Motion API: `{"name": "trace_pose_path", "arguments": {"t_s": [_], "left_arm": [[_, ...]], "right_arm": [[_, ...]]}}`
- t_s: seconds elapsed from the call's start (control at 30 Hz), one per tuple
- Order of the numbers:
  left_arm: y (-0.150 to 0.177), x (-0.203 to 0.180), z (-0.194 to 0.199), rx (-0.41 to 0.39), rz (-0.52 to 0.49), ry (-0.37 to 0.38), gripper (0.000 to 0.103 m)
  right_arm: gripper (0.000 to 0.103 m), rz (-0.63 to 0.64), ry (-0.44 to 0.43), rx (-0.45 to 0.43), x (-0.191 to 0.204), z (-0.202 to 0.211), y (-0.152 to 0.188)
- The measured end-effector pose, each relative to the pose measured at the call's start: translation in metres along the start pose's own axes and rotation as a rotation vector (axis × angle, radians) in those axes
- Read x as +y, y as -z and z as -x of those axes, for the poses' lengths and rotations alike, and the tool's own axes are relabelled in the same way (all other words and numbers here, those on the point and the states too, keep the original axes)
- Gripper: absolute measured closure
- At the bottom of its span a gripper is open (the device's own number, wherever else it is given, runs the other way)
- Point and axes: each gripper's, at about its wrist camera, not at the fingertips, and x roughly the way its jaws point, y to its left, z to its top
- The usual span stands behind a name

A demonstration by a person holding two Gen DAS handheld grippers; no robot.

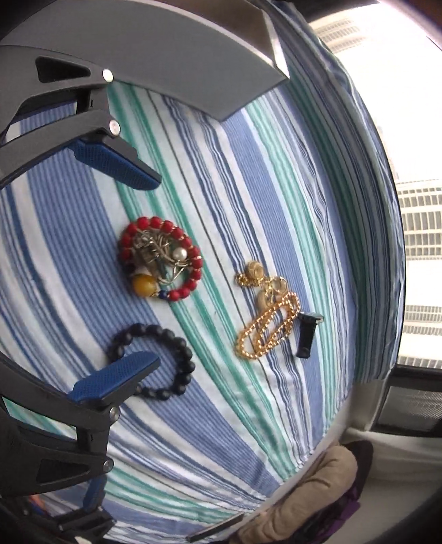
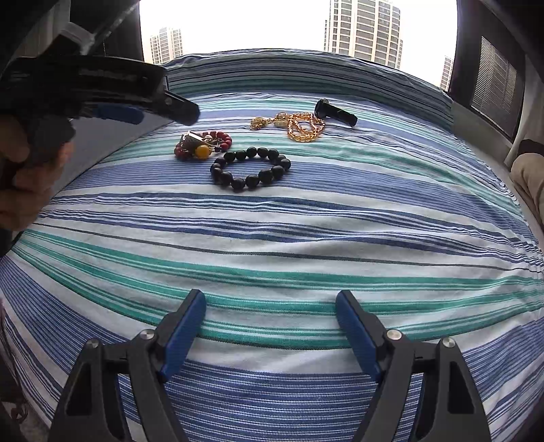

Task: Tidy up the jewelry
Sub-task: 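Grasp the gold chain tangled in the red bead bracelet with the left tool, then pull the gold chain free of the red bracelet and release it on the bed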

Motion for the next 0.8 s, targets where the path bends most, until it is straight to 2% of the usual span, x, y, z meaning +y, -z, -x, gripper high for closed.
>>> {"name": "trace_pose_path", "arguments": {"t_s": [0.03, 0.17, 0.23, 0.3, 0.37, 0.4, 0.6, 0.8], "left_arm": [[0.000, 0.000, -0.007, 0.008, -0.018, -0.002, 0.026], [0.002, 0.000, -0.018, 0.010, -0.050, 0.025, 0.033], [0.002, 0.000, -0.023, 0.024, -0.052, 0.046, 0.056], [0.003, 0.003, -0.026, 0.036, -0.037, 0.066, 0.075], [0.003, 0.007, -0.021, 0.021, -0.003, 0.075, 0.082], [0.004, 0.009, -0.019, 0.024, 0.016, 0.082, 0.089], [0.022, 0.014, 0.034, 0.000, 0.088, 0.109, 0.090], [0.081, 0.039, 0.081, 0.099, 0.256, 0.152, 0.090]], "right_arm": [[0.022, 0.000, 0.000, 0.000, 0.000, 0.000, 0.000], [0.022, 0.000, 0.000, 0.000, 0.001, 0.000, 0.000], [0.022, -0.001, 0.001, 0.000, 0.001, 0.000, 0.000], [0.022, -0.001, 0.001, 0.000, 0.001, 0.000, 0.000], [0.022, -0.001, 0.001, 0.000, 0.001, 0.000, 0.000], [0.022, -0.001, 0.001, 0.000, 0.001, 0.000, 0.000], [0.022, -0.001, 0.001, 0.000, 0.001, 0.000, 0.000], [0.022, -0.002, 0.002, 0.000, 0.001, 0.000, 0.000]]}}
